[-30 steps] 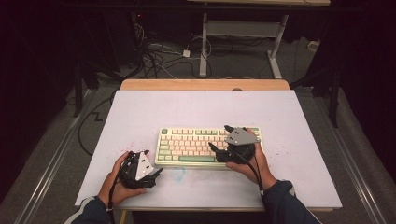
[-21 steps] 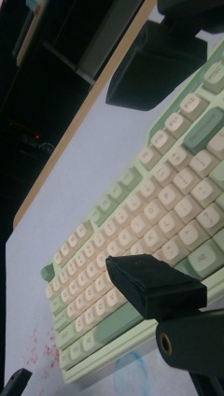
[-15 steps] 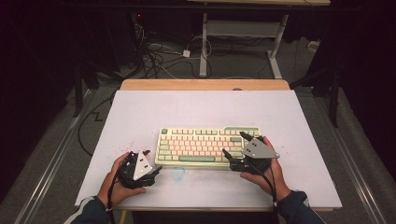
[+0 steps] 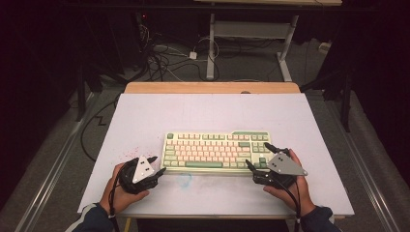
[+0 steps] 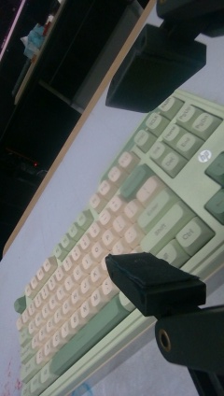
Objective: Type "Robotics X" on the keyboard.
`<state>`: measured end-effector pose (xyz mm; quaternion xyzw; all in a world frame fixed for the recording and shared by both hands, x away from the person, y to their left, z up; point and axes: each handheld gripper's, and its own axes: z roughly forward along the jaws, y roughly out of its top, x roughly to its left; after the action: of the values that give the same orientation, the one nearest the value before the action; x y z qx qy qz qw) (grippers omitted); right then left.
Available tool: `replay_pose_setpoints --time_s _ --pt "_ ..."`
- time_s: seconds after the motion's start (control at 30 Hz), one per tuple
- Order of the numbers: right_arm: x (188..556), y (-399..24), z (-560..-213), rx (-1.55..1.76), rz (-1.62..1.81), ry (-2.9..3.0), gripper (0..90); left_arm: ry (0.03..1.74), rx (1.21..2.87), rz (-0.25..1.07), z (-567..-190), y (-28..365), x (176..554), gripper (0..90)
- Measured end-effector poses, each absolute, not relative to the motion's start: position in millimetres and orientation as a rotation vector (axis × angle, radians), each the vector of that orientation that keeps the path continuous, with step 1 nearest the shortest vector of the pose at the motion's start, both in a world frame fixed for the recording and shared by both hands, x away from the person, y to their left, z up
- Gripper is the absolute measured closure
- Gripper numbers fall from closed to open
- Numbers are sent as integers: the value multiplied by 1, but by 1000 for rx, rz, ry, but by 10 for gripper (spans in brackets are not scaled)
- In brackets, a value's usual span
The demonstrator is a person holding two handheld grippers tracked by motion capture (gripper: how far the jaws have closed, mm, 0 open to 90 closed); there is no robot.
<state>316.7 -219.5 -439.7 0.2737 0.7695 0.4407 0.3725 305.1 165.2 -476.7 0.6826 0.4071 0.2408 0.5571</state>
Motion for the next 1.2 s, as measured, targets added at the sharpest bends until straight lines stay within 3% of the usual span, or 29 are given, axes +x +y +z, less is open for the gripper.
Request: replay_pose_setpoints --time_s 0.4,0.77,1.2 --pt "306 -231 -457 713 1070 1993 211 982 1670 539 -476 168 306 869" --pt "301 -225 -466 694 1068 2026 212 1006 1657 496 -468 158 308 869" --pt "303 -222 -470 689 1048 2065 212 949 1683 476 -459 120 324 869"
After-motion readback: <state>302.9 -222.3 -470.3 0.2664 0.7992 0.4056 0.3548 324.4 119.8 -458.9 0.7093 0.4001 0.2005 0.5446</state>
